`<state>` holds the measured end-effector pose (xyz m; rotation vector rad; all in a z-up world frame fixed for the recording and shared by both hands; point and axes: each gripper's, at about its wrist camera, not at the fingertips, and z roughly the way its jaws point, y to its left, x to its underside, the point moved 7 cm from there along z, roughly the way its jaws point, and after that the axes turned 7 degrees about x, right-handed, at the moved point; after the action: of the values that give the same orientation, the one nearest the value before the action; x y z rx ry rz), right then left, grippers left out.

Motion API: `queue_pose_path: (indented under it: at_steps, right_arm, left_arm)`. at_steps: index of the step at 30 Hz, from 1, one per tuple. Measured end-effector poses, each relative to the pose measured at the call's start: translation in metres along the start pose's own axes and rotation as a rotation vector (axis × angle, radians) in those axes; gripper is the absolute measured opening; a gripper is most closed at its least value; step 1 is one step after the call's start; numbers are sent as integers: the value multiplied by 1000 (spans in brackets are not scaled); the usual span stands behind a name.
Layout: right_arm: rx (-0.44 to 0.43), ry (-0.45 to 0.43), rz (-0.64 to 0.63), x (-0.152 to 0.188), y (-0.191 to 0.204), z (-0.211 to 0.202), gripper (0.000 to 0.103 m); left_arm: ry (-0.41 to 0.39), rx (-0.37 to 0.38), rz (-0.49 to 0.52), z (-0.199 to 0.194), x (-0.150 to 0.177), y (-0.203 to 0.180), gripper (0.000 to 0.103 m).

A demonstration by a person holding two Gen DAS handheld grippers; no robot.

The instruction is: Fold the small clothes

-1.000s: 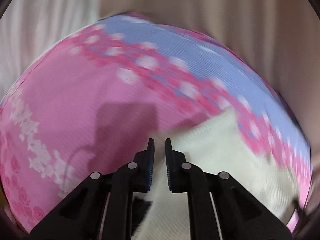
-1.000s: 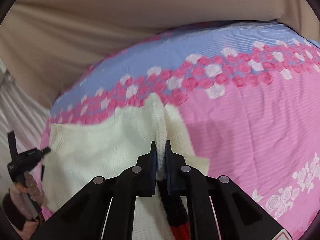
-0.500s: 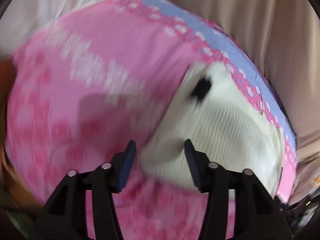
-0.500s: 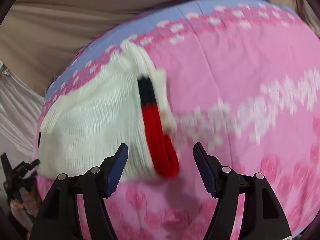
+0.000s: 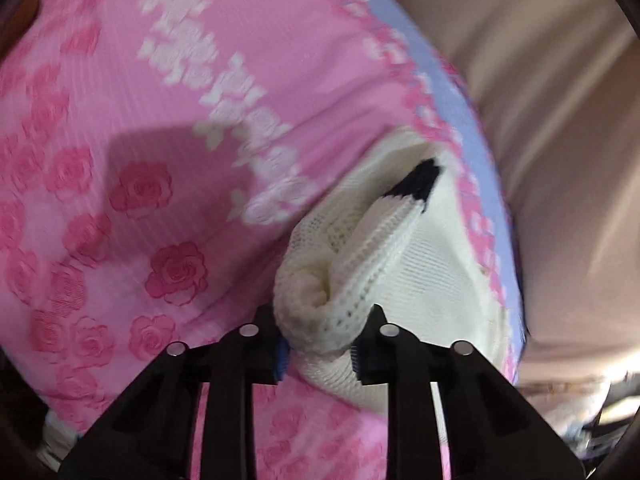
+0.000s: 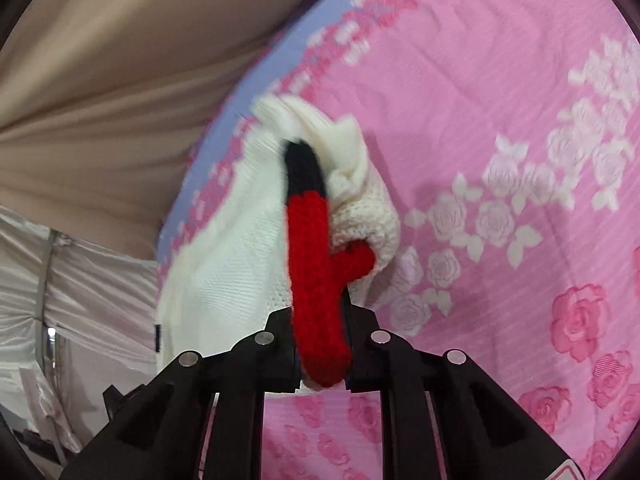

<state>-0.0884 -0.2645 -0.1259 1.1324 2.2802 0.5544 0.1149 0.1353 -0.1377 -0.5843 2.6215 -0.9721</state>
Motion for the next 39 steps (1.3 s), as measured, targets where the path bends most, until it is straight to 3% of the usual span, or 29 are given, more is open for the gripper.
queue_pose_path:
  at_steps: [3,6,10,11,12,15,16,17,19,20,24,27,28,29,30,31,32,34,37,39]
  right_arm:
    - [28,-9,-84,11,1,-43,12]
    - [94,31,-128,41,-21,-70,12]
    - [236,150,-174,102,-81,-53,17]
    - [292,180,-190,113,-93,-46,22]
    - [296,176,-185,117,-97,-48,22]
    - [284,71,-188,97,-82,-74,36]
    - [286,34,-213,87,-74,-80,45]
    - [284,-9,-251,75,-62,-86,55]
    - [271,-53,-300,55,-41,-86,62]
    - [270,-62,-315,46,-33,-81,62]
    - [296,-70,-403,20,-7,-46,62]
    - [320,-44,-417,6,-3,-16,63]
    - [329,-37,-417,3,-4,-8,63]
    - [341,-30,-416,0,-5,2,61]
    - [337,-13,-414,-2,-6,10,55]
    - [327,6,-406,-1,-5,16,16]
    - [317,17,-388,-2,-1,15,7]
    - [253,-41,-387,-6,18,-3,7]
    - [210,-122,-418,-15,49,-28,7]
    - [255,-108,-429,-22,46,-11,8]
  left_arm:
    - [55,31,41,-32,19,-6,19]
    - [121,-10,43,-53,48,20,20]
    - [225,-111,-27,-48,91,84,23]
    - [214,-135,-22,-48,95,89,24]
    - [185,-147,-2,-53,94,88,24]
    - [95,-157,149,-78,83,52,24]
    - [57,-146,218,-87,75,29,25]
    - [37,-140,261,-89,70,15,31]
    - [-10,-131,349,-86,57,-20,42]
    - [-38,-125,395,-78,51,-40,46]
    - [-24,-137,459,-31,38,-74,55]
    - [-9,-239,451,12,26,-64,55]
    - [9,-266,436,23,24,-56,47]
    - [24,-279,418,34,20,-48,27]
    - [33,-276,407,39,17,-43,19]
    - [35,-271,392,40,14,-38,12]
    - [27,-235,368,33,11,-37,6]
    - [2,-193,367,18,7,-41,6]
    - [-40,-205,398,5,0,-45,7]
    - [-31,-240,368,15,-7,-31,7]
